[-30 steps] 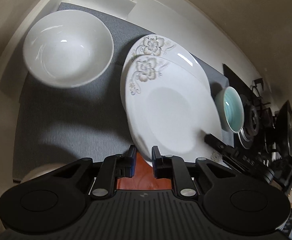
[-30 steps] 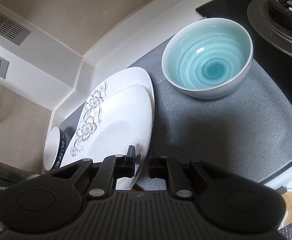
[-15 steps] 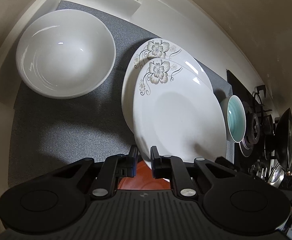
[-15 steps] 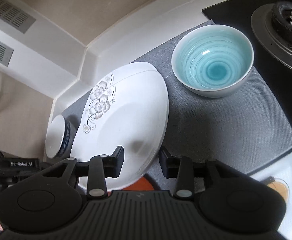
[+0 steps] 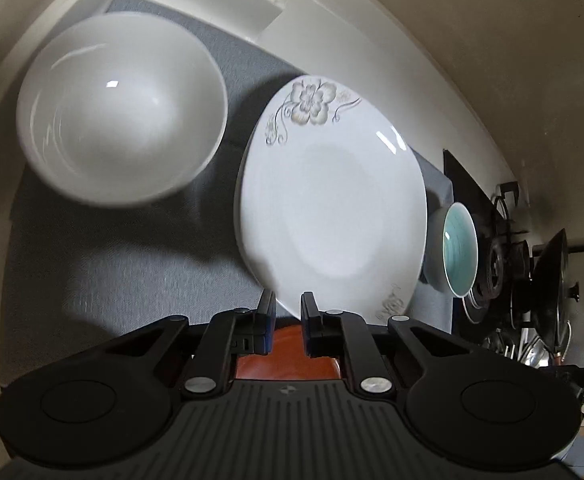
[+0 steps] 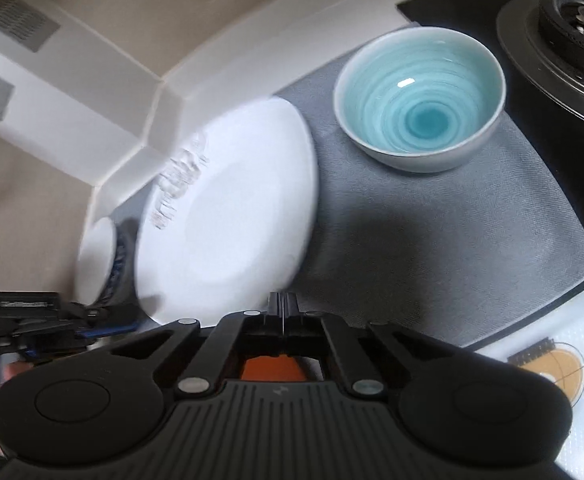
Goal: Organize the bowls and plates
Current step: 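Lower the floral plate onto the other white plate and open both grippers, then move both grippers to the terracotta-orange round plate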
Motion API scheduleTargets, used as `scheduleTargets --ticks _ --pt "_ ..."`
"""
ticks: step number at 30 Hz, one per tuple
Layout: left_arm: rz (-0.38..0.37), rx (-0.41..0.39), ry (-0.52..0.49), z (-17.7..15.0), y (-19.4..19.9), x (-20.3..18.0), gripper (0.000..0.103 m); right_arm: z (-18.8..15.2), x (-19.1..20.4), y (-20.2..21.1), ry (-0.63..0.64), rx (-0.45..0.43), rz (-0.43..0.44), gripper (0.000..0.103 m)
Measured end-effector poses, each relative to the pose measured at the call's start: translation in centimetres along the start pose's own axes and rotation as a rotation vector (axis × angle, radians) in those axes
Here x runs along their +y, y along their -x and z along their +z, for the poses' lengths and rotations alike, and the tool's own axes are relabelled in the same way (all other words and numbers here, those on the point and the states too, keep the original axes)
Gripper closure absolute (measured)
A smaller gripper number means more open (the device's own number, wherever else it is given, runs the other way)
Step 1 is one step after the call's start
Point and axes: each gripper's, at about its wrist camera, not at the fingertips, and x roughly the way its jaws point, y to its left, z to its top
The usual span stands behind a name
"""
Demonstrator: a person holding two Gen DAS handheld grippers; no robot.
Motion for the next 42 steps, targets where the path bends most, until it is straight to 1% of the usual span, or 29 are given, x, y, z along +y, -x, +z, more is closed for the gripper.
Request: scheduleTargets --ticks 4,8,9,10,11,12,13,14,15,16,18,19,21,22,23,25,26,28,33,35,36,37,38,39,40,41,42 --pt "0.026 -0.022 -0.024 0.3 0.1 -0.4 0.089 0.0 -0.2 -0.3 -0.035 -0.011 0.023 0.102" --pt "0.055 -0.024 -0.02 0.4 0.1 0.3 0.089 0.1 -0.8 0.4 -0.068 -0.021 0.036 0.091" --pt "0.055 -0.017 -0.007 0.4 0.0 0.7 0.088 0.1 -0.9 0.6 -0.071 -0.027 0.036 0.08" --pt "0.05 -0.01 0.01 0.5 -0.1 1.0 0.084 0.1 -1.0 0.8 -0.074 -0.037 0.032 0.066" --pt "0.037 -0.009 0.027 0.6 -0.2 1.3 0.079 0.2 -1.1 0.8 -0.078 -0.045 0.034 0.06" --pt "0.026 -0.01 0.042 0.7 -0.2 1.6 0.076 0.2 -1.2 0.9 -0.084 -0.048 0.047 0.057" --pt "0.018 -0.009 0.051 0.8 -0.3 1.7 0.073 0.3 -1.3 0.9 -0.092 -0.051 0.07 0.056" --pt "0.015 -0.011 0.056 0.9 -0.5 1.7 0.071 0.3 -1.3 0.9 -0.1 -0.052 0.084 0.055" --pt "0.012 -0.017 0.055 1.0 -0.6 1.5 0.071 0.4 -1.1 0.6 -0.104 -0.05 0.085 0.05" --pt "0.01 -0.018 0.048 1.1 -0.8 1.4 0.071 0.6 -0.9 0.2 -0.1 -0.045 0.081 0.047" --pt "0.011 -0.017 0.04 1.4 -1.3 1.1 0.071 1.0 -0.7 -0.8 -0.087 -0.02 0.078 0.049" --pt "0.009 -0.015 0.036 1.5 -1.6 1.0 0.074 1.1 -0.7 -1.4 -0.092 -0.008 0.071 0.059" --pt "0.019 -0.024 0.039 1.4 -1.7 1.0 0.076 1.3 -1.0 -2.3 -0.102 0.004 0.049 0.082" --pt "0.026 -0.026 0.035 1.3 -1.7 1.0 0.079 1.5 -1.1 -2.5 -0.1 0.005 0.053 0.082" --pt "0.033 -0.026 0.028 1.2 -1.7 1.0 0.086 1.8 -1.2 -2.6 -0.093 0.007 0.054 0.083" --pt "0.008 -0.004 0.039 0.8 -1.8 1.2 0.09 2.2 -1.3 -2.7 -0.073 0.011 0.048 0.083" --pt "-0.006 0.006 0.045 0.7 -1.9 1.3 0.092 2.4 -1.2 -2.7 -0.058 0.012 0.042 0.083" --pt "-0.008 0.008 0.038 0.2 -2.1 0.9 0.092 2.7 -1.3 -2.5 -0.038 0.007 0.034 0.083" --pt "-0.03 0.036 0.04 -1.1 -3.1 -0.4 0.093 3.2 -1.9 -2.1 -0.047 -0.004 0.029 0.085" --pt "-0.005 0.033 0.009 -1.8 -2.8 -1.1 0.093 3.1 -1.9 -1.7 -0.056 0.006 0.019 0.083" --pt "0.024 0.027 -0.015 -2.1 -2.5 -1.6 0.092 2.8 -1.9 -1.4 -0.058 0.013 0.023 0.079" --pt "0.062 0.015 -0.048 -2.5 -2.0 -2.1 0.092 2.4 -1.5 -1.1 -0.04 0.019 0.031 0.078" --pt "0.105 0.001 -0.087 -2.9 -1.6 -2.7 0.088 1.8 -1.2 -0.7 -0.002 0.025 0.033 0.077" --pt "0.143 -0.013 -0.124 -3.3 -1.2 -3.1 0.085 1.1 -0.8 -0.4 0.038 0.033 0.024 0.07" --pt "0.173 -0.02 -0.153 -3.8 -0.8 -3.5 0.073 0.3 -0.5 0.0 0.074 0.043 0.005 0.064" --pt "0.192 -0.027 -0.174 -4.2 -0.5 -3.8 0.06 -0.5 -0.3 0.3 0.108 0.056 -0.012 0.063" --pt "0.211 -0.036 -0.192 -4.5 -0.3 -4.0 0.056 -1.4 -0.1 0.4 0.139 0.071 -0.023 0.063"
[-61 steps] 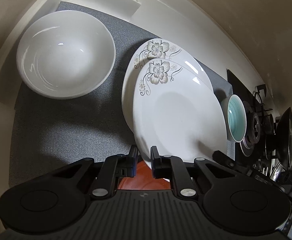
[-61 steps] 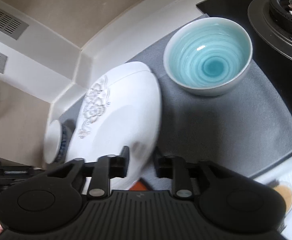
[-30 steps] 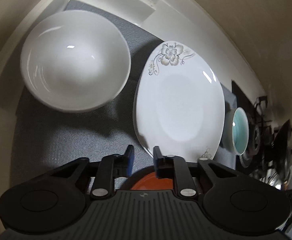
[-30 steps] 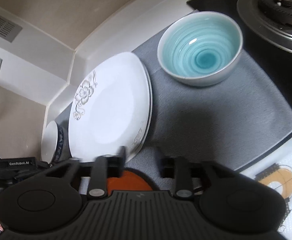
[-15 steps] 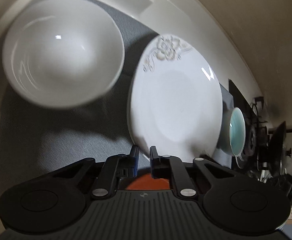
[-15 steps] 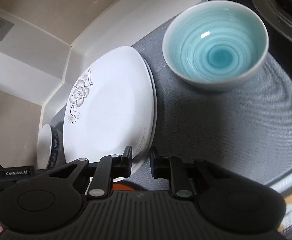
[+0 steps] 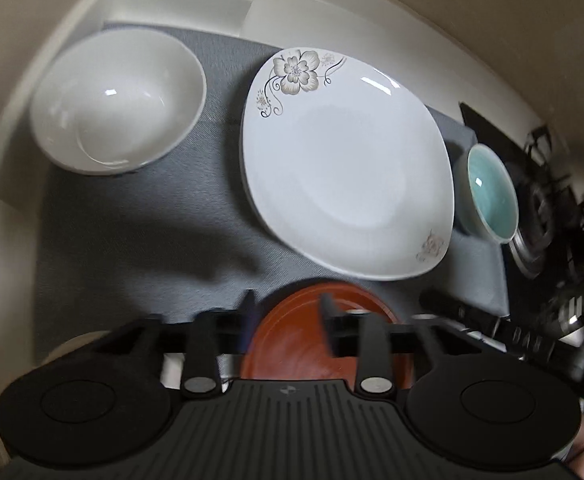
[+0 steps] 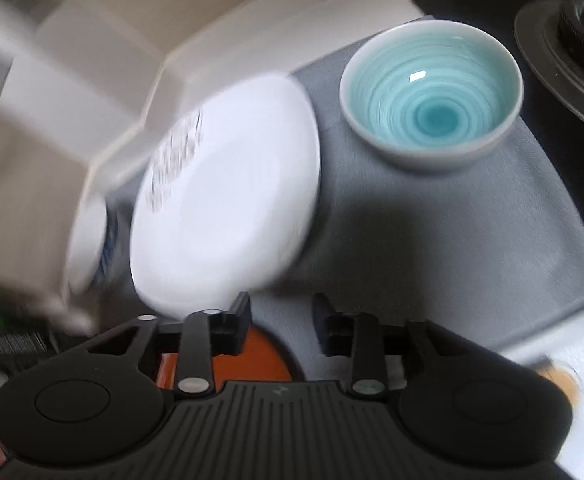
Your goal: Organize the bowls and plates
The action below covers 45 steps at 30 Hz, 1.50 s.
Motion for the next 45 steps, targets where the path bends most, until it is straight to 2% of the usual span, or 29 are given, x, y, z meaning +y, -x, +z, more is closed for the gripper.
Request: scheduleTargets --ticks 5,6,7,8,11,18,20,22,25,28,31,35,38,45 --pt "0.068 -0.003 -0.063 -1.2 0.0 -1.0 0.053 -3.5 1.1 0.1 0.098 0.054 -0.044 0.063" --pt "0.067 0.012 -0.063 -1.4 -0.2 -1.0 0.053 -4.0 1.5 -0.2 0.139 0.06 -0.071 0.071" --pt "0.066 0.026 -0.061 -1.5 -0.6 -1.2 0.053 -4.5 2.0 -0.4 0.189 0.063 -0.105 0.089" --pt "0.068 0.038 -0.061 -1.6 -0.9 -1.3 0.053 -4.8 2.3 -0.5 0.227 0.057 -0.136 0.095" --pt "0.082 0.052 -0.083 -2.1 -1.1 -1.6 0.053 -5.5 2.0 0.4 0.259 0.029 -0.165 0.096" --pt "0.062 0.085 -0.103 -2.7 -1.6 -2.3 0.053 -5.4 -1.2 3.1 0.139 -0.012 -0.154 0.093" --pt "0.071 0.098 -0.099 -3.1 -1.9 -2.5 0.053 -5.5 -1.8 3.4 0.117 -0.024 -0.149 0.085" --pt "0.056 0.118 -0.107 -3.6 -2.3 -2.8 0.053 -5.9 -2.6 3.9 0.082 -0.033 -0.133 0.069" --pt "0.002 0.152 -0.096 -4.1 -2.7 -3.0 0.053 -6.5 -3.6 4.1 0.028 -0.038 -0.089 0.066" --pt "0.005 0.158 -0.092 -4.4 -3.3 -3.0 0.056 -7.2 -3.9 3.8 -0.004 -0.043 -0.058 0.066" --pt "0.046 0.155 -0.103 -4.6 -4.1 -3.2 0.075 -7.9 -2.9 3.4 0.059 -0.051 -0.081 0.068" --pt "0.042 0.159 -0.076 -4.4 -4.7 -3.0 0.091 -8.2 -2.4 3.3 0.073 -0.058 -0.089 0.071" --pt "0.037 0.161 -0.077 -4.4 -4.8 -3.0 0.091 -8.1 -2.6 3.1 0.069 -0.062 -0.098 0.076" --pt "0.02 0.168 -0.091 -4.5 -5.5 -3.5 0.092 -7.8 -2.2 2.8 0.072 -0.07 -0.101 0.076"
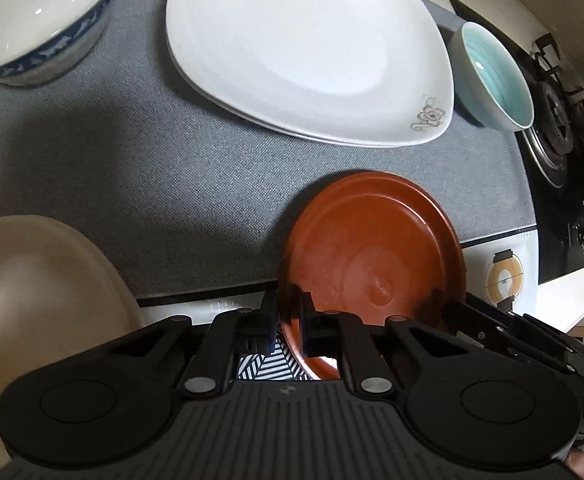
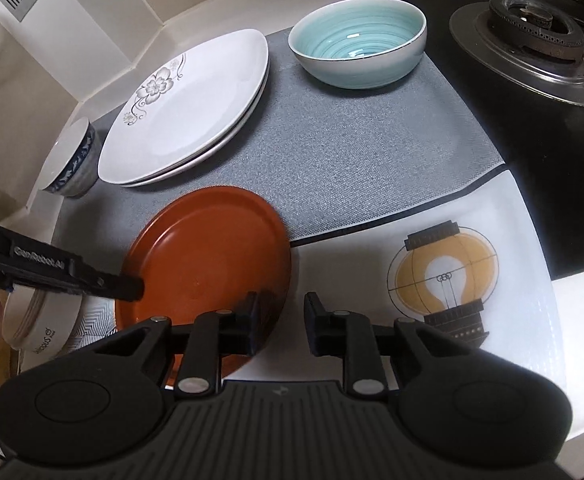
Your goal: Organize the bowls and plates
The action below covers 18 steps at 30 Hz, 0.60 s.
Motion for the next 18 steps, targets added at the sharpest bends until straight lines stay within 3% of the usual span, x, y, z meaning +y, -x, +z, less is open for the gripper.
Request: scheduleTargets --ticks 2,5,18 --pt "-0.002 -0.001 -0.004 0.1 0.0 0.1 0.092 0.0 0.1 -0.2 0.007 -0.004 -0.007 0.077" --pt "0.005 -0.006 -0.009 -0.1 0.0 0.0 0.096 0.0 0.4 -0.1 0.025 -0.006 -0.025 0.092" --pt "-0.055 -0.062 -0.017 0.0 4.5 0.1 0.096 1.2 1.9 3.4 0.043 -0.073 -0.004 0.093"
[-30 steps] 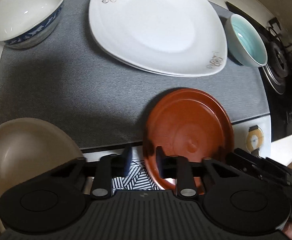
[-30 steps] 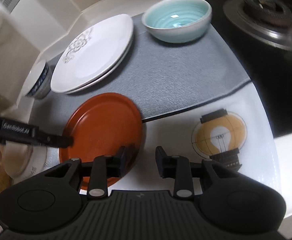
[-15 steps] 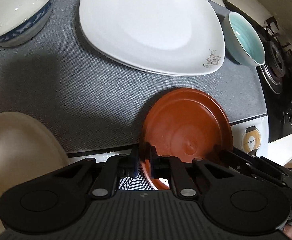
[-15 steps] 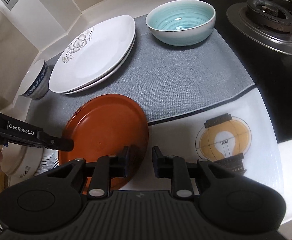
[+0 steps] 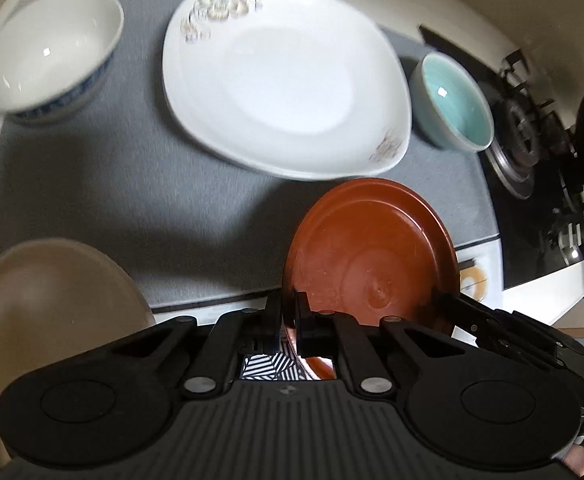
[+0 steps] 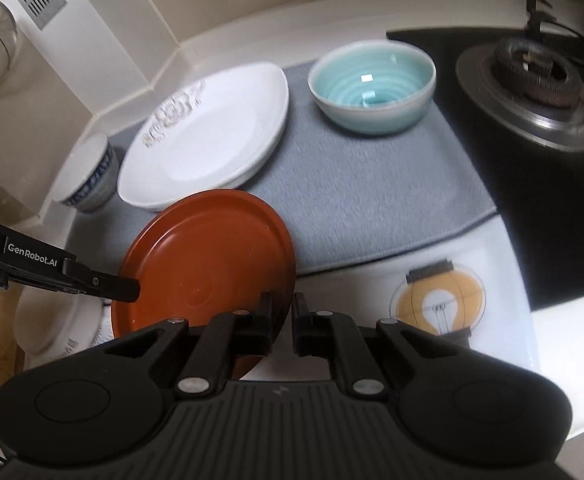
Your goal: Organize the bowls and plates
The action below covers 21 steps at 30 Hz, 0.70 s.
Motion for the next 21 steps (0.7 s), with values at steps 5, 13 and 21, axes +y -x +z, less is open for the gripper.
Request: scheduleTargets --ticks 5,13,21 --pt "-0.025 -0.051 0.006 0.7 2.4 0.0 0.096 1.2 0.7 1.3 -0.021 -0.025 0.029 0.093" --pt "-0.045 -0.135 0.001 2.1 5.4 0.1 0.096 3.2 2.2 2.4 -0.004 -0.065 0.045 0.092" --pt "-0.036 -0.158 0.028 4.3 5.7 1.0 0.096 5.7 2.7 0.2 -0.006 -0.06 0.048 0.092"
